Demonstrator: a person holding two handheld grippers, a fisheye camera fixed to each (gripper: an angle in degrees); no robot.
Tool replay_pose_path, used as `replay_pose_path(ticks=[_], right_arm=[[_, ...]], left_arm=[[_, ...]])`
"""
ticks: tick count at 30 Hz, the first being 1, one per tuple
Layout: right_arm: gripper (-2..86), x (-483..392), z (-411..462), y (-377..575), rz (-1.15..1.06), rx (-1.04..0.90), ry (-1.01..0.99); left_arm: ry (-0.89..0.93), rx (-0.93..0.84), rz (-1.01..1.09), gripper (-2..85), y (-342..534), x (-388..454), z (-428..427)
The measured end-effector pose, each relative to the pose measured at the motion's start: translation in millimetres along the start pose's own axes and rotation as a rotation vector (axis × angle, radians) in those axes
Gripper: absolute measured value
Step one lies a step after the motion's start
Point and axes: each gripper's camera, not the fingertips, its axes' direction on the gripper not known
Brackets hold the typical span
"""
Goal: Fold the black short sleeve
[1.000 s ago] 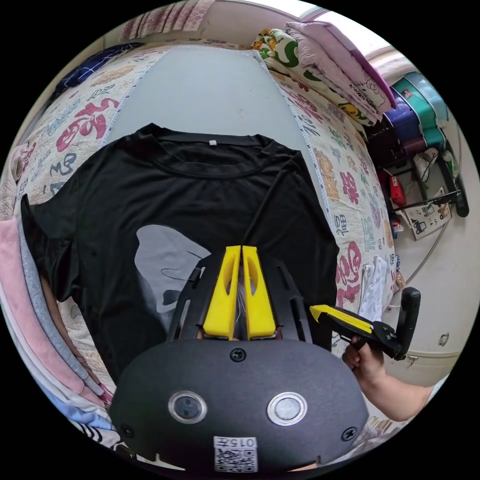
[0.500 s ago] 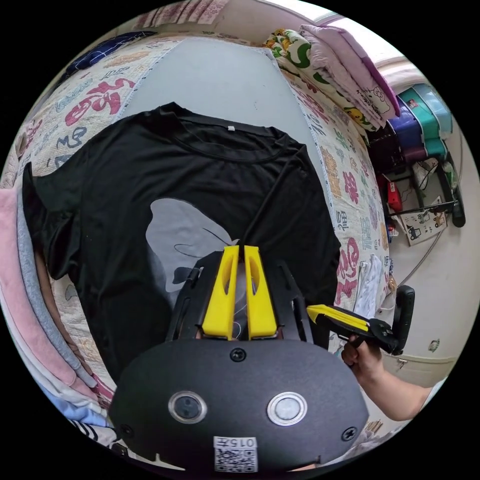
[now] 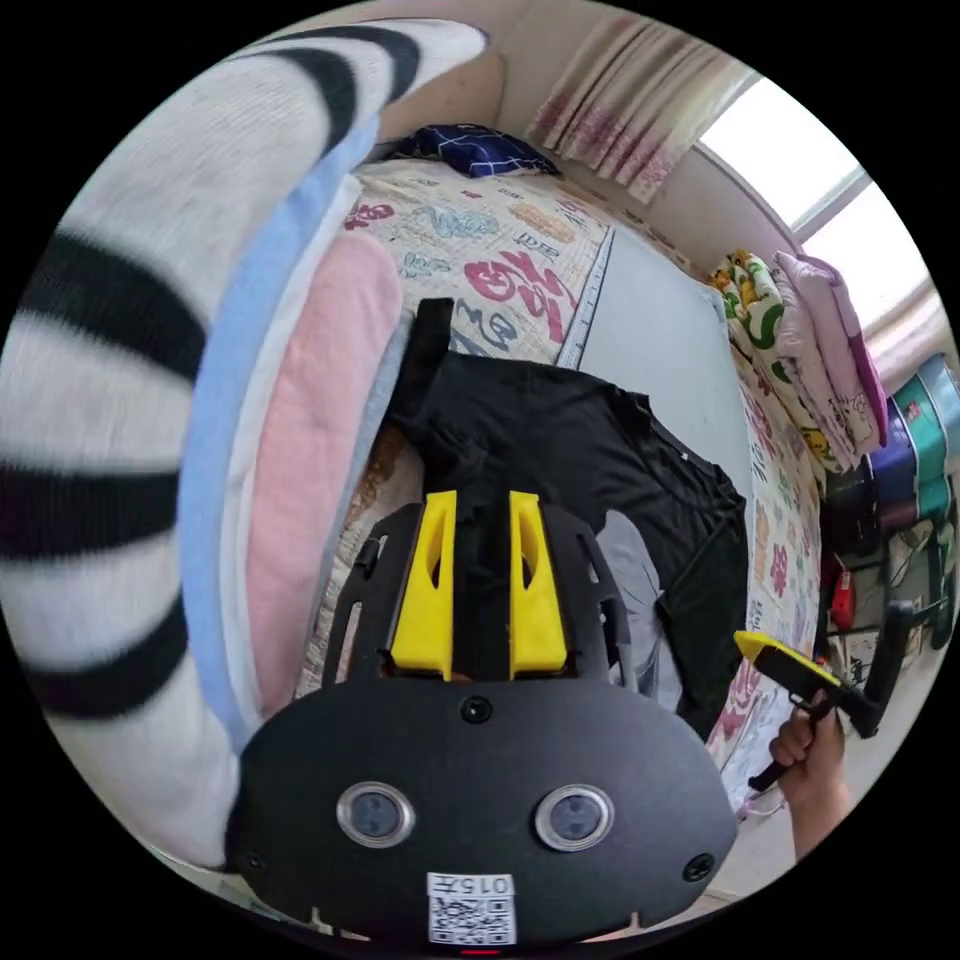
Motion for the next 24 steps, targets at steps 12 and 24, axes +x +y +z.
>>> replay_pose_path(ticks=[12, 24], right_arm=[[11.5, -23.4, 186.7, -130.2, -0.155, -0.090, -0.124], [0.5, 27.2, 254.4, -167.0, -0.137, -0.152, 0.003]], left_arm=[[-0.029, -0.139, 0.161, 3.3, -20.6, -33.7, 65.6], [0.114, 0.003, 0.152, -0.8, 15.8, -55.6, 12.6]])
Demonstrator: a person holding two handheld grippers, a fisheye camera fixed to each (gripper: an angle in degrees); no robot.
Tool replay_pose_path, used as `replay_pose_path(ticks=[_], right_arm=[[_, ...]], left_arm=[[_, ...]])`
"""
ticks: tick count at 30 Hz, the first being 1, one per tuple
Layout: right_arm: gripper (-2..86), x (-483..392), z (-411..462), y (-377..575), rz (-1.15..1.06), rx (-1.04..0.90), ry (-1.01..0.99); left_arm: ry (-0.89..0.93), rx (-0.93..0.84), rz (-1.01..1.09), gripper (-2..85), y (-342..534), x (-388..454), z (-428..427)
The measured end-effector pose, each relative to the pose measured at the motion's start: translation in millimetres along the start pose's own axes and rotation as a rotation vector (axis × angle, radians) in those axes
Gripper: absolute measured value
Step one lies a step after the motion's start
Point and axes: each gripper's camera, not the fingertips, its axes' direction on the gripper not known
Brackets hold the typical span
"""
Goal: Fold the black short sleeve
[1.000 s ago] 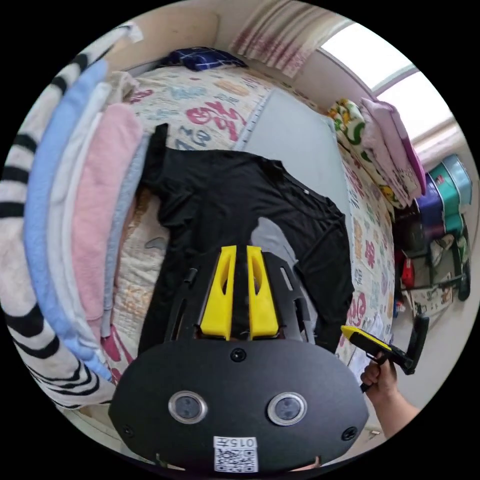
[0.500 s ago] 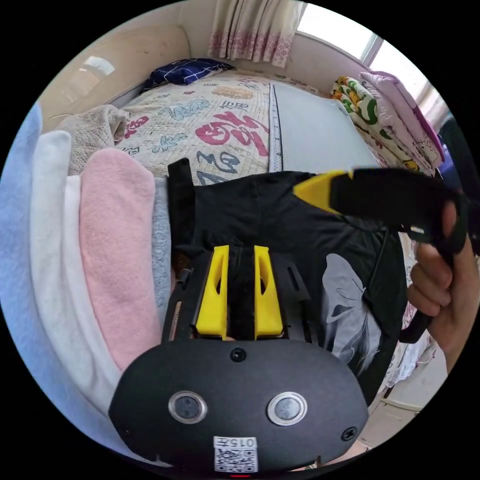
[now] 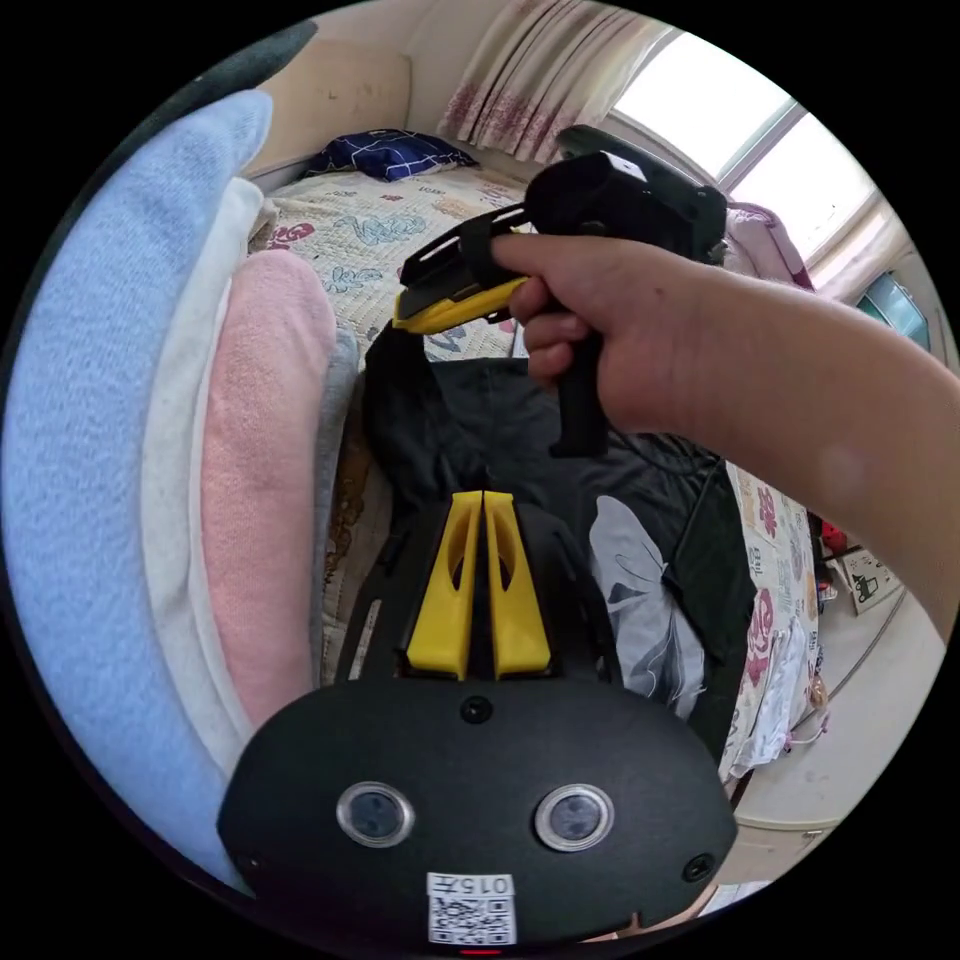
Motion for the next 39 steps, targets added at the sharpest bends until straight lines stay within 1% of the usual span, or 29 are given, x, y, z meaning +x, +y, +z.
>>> replay_pose_path(ticks=[2, 5, 6, 9, 13, 19, 24, 27, 30, 33, 35, 39], right_arm=[[0.1, 18.9, -24.6, 16.8, 0.050, 0.060, 0.026], [-0.2, 64.0, -70.4, 58.3, 0.127, 0.148, 0.133], [-0.3, 86.7, -87.7, 77.5, 0.175, 0.173, 0.171], [-0.2, 144.6, -119.4, 126.6, 0.291, 0.215, 0.203], [-0.1, 210.8, -119.5, 176.4, 0.420, 0.190, 0.204], [-0.1, 265.2, -94.4, 197.3, 0.483, 0.129, 0.185], [0.1, 287.6, -100.1, 194.2, 0.541, 0.116, 0.175], [1.4, 286.9, -112.5, 184.1, 0.519, 0.156, 0.132], [4.6, 277.4, -115.8, 163.6, 0.465, 0.166, 0.106], [6.4, 264.7, -111.1, 137.7, 0.426, 0.154, 0.099], [5.9, 257.0, -108.1, 122.1, 0.409, 0.151, 0.095], [1.8, 243.6, -96.8, 89.6, 0.392, 0.105, 0.127]], left_arm=[[0.024, 0.018, 0.012, -0.8, 3.4, 1.8, -6.0], [0.096, 0.039, 0.081, -0.7, 8.6, 13.0, -15.5], [0.130, 0.040, 0.130, -0.7, 10.3, 20.7, -18.5], [0.210, 0.028, 0.234, -0.7, 13.9, 39.8, -19.3], [0.239, -0.043, 0.327, -0.7, 17.2, 61.7, 0.0], [0.235, -0.138, 0.424, -0.7, 13.2, 90.8, 22.4], [0.249, -0.254, 0.539, -0.7, 3.5, 114.5, 40.6], [0.188, -0.233, 0.605, -0.3, -6.5, 129.5, 34.7], [0.133, -0.199, 0.591, 1.4, -25.2, 137.9, 35.0], [0.112, -0.232, 0.560, 3.0, -46.6, 145.2, 54.5], [0.086, -0.244, 0.549, 2.8, -55.9, 148.6, 66.2], [0.070, -0.331, 0.552, 1.8, -69.3, 152.2, 90.8]])
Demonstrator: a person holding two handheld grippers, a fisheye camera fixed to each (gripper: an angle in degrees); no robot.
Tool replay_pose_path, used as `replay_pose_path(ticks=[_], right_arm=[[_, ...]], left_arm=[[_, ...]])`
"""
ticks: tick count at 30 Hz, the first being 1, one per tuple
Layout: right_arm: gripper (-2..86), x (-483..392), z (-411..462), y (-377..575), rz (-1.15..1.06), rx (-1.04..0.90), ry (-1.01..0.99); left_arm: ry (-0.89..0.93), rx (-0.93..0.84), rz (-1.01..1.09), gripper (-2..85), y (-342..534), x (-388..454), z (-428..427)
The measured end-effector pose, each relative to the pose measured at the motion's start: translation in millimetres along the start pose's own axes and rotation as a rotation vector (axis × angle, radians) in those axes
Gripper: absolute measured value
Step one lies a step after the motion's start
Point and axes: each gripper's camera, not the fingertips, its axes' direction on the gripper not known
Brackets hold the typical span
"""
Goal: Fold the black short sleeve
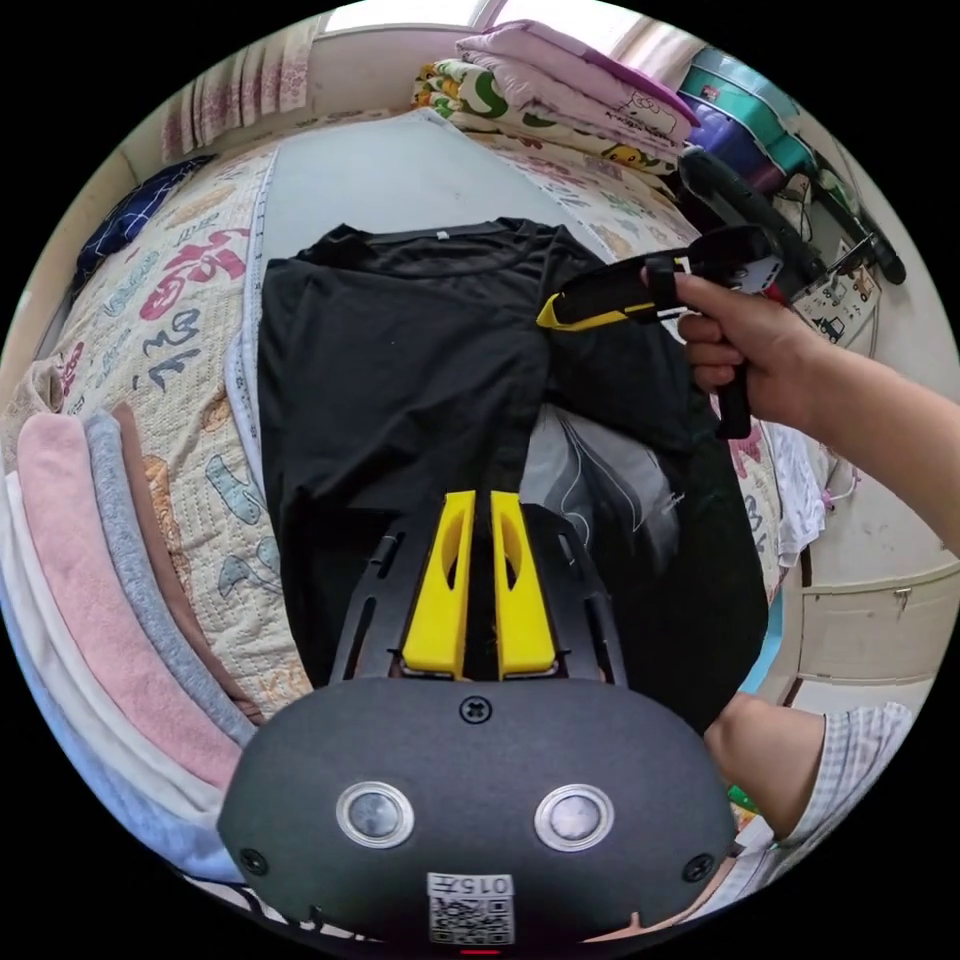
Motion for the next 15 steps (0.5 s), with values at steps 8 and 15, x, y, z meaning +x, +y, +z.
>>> replay_pose_path(ticks=[8, 15], right_arm=[[4.7, -17.1, -67.8, -40.9, -0.061, 0.160, 0.026], [9.4, -25.1, -100.0, -143.9, -0.074, 0.149, 0.174]], left_arm=[[-0.052, 0.125, -0.040, 3.6, -61.3, -52.7, -53.3], [-0.072, 0.113, -0.168, 10.5, -207.2, -164.5, -51.4]])
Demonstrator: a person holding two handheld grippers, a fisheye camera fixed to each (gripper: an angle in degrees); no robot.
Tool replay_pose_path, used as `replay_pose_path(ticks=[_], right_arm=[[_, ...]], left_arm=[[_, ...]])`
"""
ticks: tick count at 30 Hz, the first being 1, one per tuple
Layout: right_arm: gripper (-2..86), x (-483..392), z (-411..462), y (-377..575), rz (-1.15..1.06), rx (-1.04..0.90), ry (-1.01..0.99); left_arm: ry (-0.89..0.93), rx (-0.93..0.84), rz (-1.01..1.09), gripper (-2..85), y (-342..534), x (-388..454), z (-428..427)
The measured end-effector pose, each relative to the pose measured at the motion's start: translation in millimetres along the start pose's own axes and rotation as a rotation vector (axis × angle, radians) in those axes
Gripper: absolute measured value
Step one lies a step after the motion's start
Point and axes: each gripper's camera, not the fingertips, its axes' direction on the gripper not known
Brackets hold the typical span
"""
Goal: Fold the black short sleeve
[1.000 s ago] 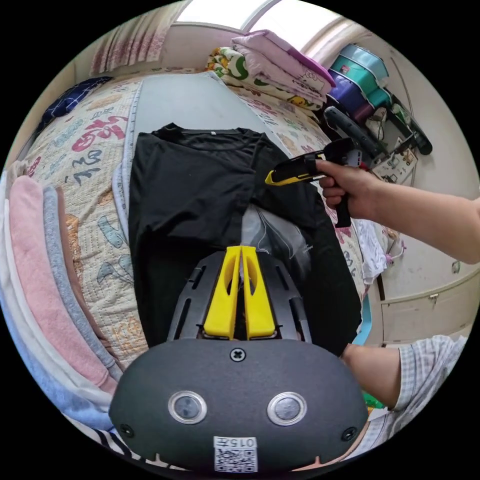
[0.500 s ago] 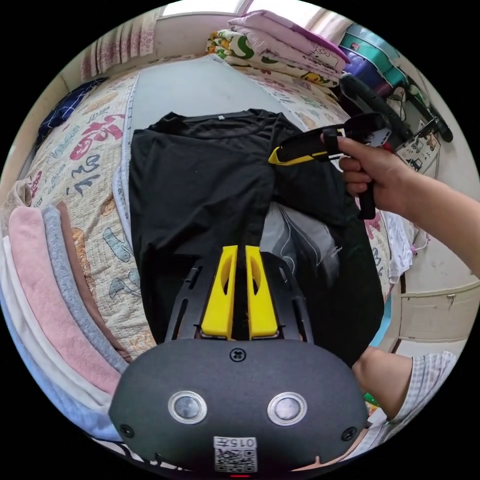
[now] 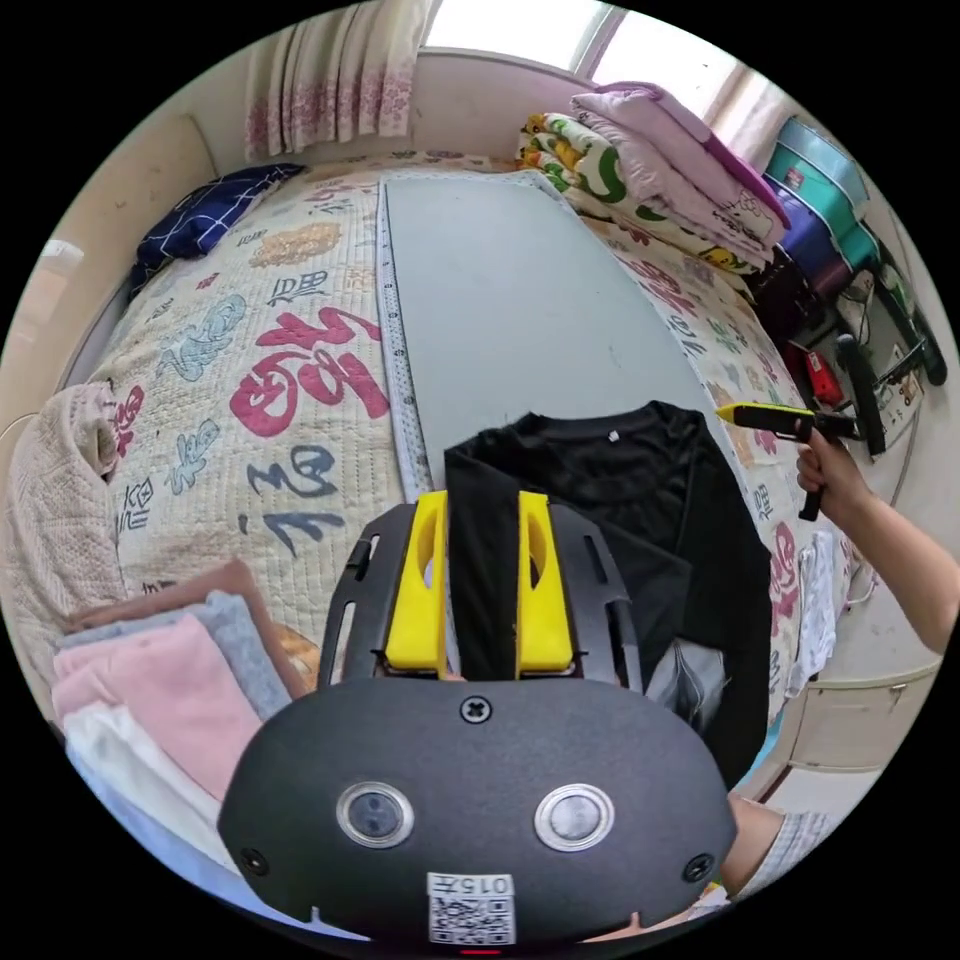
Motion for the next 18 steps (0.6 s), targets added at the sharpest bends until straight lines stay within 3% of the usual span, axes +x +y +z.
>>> replay_pose_path(ticks=[4, 9, 12, 18], right_arm=[[9.7, -36.5, 17.0, -30.9, -0.033, -0.093, -0.025], [5.7, -90.7, 15.6, -41.0, -0.092, -0.129, 0.032], [2.0, -115.1, 5.0, -43.7, -0.125, -0.165, 0.012], [0.1, -141.9, -65.1, -59.5, -0.051, -0.074, -0.012]], left_arm=[[0.070, -0.079, 0.026, 10.5, -58.5, -2.1, 27.3], [-0.037, -0.237, 0.205, 4.3, -83.1, 25.0, 59.1], [-0.047, -0.242, 0.262, 0.3, -86.6, 27.1, 57.9], [-0.052, -0.146, 0.185, -0.6, -113.5, 4.3, 31.1]])
